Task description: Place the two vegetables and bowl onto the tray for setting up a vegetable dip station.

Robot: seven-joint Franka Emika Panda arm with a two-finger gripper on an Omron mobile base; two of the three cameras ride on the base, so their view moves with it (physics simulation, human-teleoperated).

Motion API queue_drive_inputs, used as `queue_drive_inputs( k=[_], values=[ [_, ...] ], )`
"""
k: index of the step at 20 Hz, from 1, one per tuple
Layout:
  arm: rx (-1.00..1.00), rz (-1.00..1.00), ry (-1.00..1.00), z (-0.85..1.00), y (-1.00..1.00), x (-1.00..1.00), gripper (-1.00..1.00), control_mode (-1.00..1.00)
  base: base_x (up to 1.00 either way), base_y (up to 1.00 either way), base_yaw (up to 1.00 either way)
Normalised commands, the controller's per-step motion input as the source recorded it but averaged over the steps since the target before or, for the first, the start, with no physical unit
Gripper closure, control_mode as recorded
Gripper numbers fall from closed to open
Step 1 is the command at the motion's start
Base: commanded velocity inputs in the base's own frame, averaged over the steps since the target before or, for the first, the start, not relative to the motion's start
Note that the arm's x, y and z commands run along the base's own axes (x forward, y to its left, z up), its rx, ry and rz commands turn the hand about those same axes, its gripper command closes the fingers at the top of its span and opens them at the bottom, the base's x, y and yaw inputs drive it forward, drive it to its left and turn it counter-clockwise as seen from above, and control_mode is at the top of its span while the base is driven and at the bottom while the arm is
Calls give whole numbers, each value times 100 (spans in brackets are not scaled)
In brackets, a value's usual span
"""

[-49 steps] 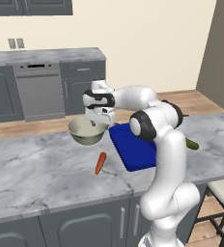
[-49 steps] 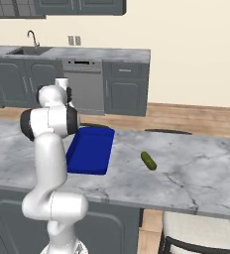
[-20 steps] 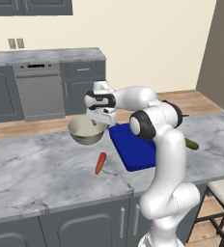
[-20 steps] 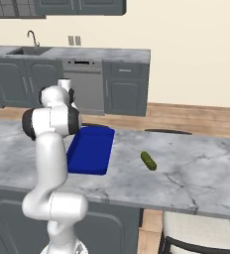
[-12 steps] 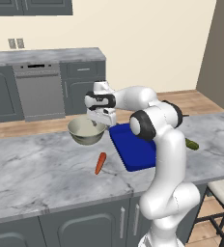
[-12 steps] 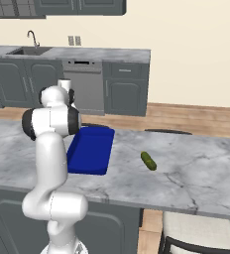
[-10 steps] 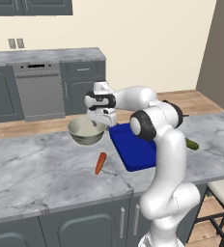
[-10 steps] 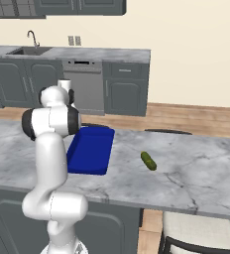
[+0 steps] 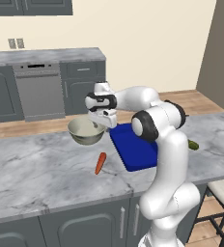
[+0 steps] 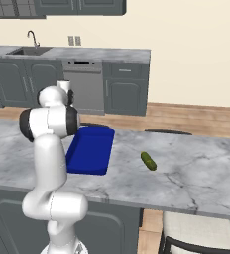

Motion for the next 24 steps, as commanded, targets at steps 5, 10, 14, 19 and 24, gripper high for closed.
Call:
queue_drive_inputs(
  k=[5, 10, 14, 19, 24],
  values=[
    [0, -3, -2, -26, 15, -3, -100, -100, 0, 0, 0],
    [0, 0, -9, -20, 17, 3, -100, -100, 0, 0, 0],
    [0, 0, -7, -4, 12, 2, 100, -100, 0, 0, 0],
    [0, -1, -1, 0, 2, 0, 100, -100, 0, 0, 0],
    [0, -3, 0, 0, 0, 0, 100, -100, 0, 0, 0]
  ],
)
